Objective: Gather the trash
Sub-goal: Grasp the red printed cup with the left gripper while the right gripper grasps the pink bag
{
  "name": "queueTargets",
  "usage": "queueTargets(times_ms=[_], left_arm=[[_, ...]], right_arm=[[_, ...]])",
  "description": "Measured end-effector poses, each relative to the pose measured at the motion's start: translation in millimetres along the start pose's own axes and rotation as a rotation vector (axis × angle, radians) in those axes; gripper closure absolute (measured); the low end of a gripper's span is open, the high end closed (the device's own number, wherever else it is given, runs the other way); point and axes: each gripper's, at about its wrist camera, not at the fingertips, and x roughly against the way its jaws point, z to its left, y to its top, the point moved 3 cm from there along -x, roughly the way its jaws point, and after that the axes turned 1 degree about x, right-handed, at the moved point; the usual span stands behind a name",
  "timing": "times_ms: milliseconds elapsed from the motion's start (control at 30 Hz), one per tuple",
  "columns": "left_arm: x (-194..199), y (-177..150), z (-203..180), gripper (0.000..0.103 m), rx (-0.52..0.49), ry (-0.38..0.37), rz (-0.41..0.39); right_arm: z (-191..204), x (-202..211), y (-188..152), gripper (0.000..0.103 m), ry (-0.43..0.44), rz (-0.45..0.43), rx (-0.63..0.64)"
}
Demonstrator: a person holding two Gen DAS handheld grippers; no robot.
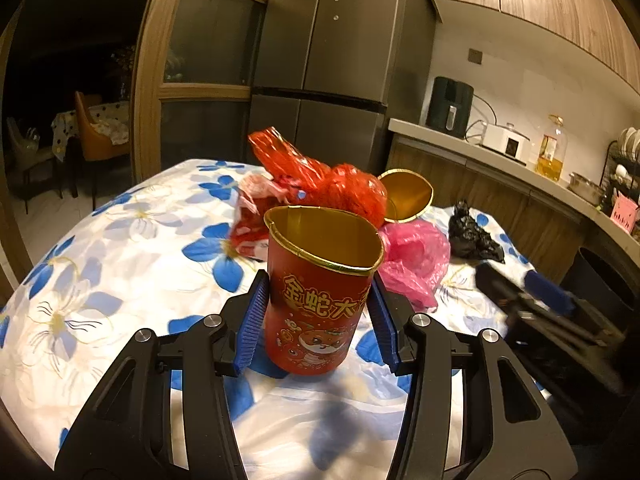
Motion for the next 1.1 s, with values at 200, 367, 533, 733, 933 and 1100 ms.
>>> queueTargets(times_ms=[200, 367, 533, 733, 933, 1100], left_arm=[[6.1, 6.3, 11.7, 0.055, 0.009, 0.001, -0.015], [7.3, 7.4, 19.8, 0.055, 0.018, 0.009, -0.018], [6.8, 8.3, 23.6, 0.055, 0.021, 0.008, -0.015], [6.4, 8.9, 23.1, 0.055, 0.016, 0.003, -0.014], [7.6, 9.7, 21.9, 0.055, 0.017, 0.001, -0.018], [14.4, 11.0, 14.7, 0.055, 0.014, -0.007, -0.029]], right_arm=[[19.5, -23.4, -0.8, 0.034, 0.054, 0.032, 0.010], [30.2, -42.0, -8.4, 0.041, 0.076, 0.087, 0.020], [32.9, -51.6, -11.7, 0.063, 0.094, 0.129, 0.015], [36.3, -47.0, -11.4, 0.087, 0.115, 0.118, 0.032], [32.3, -32.3, -8.5, 0.097, 0.128, 0.092, 0.038], [26.9, -7.5, -2.1, 0.099, 0.151, 0.052, 0.036]])
